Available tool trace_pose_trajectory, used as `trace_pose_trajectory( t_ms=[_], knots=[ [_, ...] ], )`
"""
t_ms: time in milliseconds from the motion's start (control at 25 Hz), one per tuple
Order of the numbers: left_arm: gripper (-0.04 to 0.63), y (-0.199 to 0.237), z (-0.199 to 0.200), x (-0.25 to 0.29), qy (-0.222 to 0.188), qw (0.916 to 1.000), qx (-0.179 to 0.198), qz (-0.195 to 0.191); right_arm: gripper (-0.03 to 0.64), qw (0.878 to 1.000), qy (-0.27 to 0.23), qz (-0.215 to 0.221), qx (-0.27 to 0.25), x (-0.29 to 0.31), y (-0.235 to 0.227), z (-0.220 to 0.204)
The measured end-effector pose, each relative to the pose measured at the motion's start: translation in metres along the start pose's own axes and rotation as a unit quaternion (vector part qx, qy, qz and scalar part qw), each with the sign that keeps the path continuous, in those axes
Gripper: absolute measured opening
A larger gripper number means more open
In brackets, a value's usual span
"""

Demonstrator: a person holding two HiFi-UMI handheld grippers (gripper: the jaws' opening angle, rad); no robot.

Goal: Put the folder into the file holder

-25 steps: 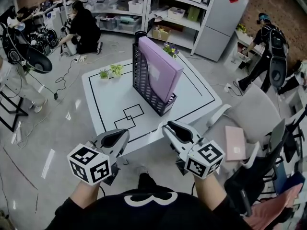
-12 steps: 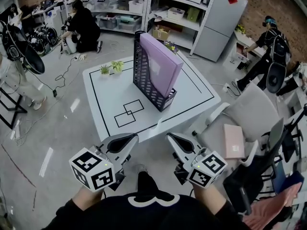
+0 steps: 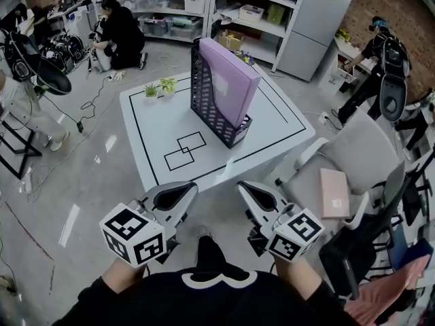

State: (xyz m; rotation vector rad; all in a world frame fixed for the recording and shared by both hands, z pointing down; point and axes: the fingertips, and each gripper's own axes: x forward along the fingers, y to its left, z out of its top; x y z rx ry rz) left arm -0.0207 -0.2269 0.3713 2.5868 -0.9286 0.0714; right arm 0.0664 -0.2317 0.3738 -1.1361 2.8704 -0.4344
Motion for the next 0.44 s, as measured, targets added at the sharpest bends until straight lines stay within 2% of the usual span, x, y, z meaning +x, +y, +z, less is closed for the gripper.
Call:
trace_pose_trajectory(
  t_ms=[440],
  knots=[
    [0.005,0.0079,-0.0076,0.0075,0.006,0.9999,0.005,0.007,0.003,1.0,0.002,0.002,0.003,0.0036,-0.007,-0.0037]
  ],
)
